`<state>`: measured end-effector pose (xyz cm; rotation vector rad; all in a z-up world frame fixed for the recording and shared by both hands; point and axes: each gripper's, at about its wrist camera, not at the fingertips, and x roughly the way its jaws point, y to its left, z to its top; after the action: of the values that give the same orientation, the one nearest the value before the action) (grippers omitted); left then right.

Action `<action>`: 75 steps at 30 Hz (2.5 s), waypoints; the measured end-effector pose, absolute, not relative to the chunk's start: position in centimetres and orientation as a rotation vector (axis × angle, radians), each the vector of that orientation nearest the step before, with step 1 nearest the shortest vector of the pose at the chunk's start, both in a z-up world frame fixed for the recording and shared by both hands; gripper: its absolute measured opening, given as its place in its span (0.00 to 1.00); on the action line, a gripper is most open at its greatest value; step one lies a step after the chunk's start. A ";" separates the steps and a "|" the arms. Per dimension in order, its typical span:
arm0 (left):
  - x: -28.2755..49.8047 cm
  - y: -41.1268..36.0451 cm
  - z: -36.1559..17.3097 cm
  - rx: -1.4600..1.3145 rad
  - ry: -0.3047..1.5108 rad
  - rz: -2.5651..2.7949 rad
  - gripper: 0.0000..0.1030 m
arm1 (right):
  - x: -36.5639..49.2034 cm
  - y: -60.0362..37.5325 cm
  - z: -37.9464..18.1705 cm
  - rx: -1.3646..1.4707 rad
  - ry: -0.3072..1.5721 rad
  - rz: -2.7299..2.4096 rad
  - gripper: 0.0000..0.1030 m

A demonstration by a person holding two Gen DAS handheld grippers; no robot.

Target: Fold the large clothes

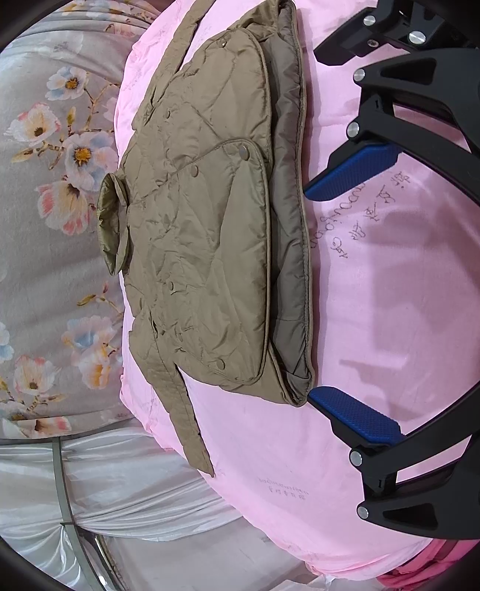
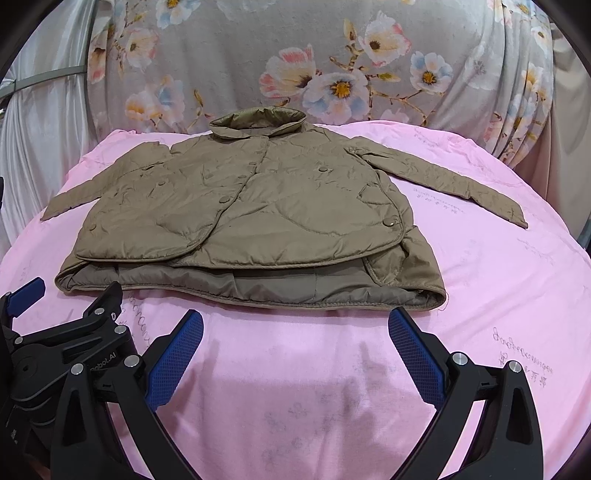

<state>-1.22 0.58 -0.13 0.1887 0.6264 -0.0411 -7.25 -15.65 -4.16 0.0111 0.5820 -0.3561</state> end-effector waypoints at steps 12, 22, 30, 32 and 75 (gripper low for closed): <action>-1.1 0.5 -0.2 0.192 0.625 -0.040 0.95 | -7.3 -15.7 -4.0 0.013 0.581 -0.354 0.95; -0.7 0.5 -0.3 0.205 0.650 -0.039 0.95 | -7.2 -15.6 -4.2 0.015 0.592 -0.356 0.95; -0.6 0.3 -0.5 0.208 0.651 -0.039 0.95 | -7.1 -15.7 -4.3 0.017 0.592 -0.355 0.95; -0.5 0.5 -0.6 0.207 0.651 -0.039 0.95 | -7.1 -15.7 -4.3 0.016 0.592 -0.356 0.95; -0.6 0.5 -1.2 0.208 0.654 -0.041 0.95 | -7.0 -15.7 -4.4 0.015 0.594 -0.357 0.95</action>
<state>-0.58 0.45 -1.22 0.2083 0.6541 -0.0414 -6.97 -15.74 -4.42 0.0148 0.5944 -0.3568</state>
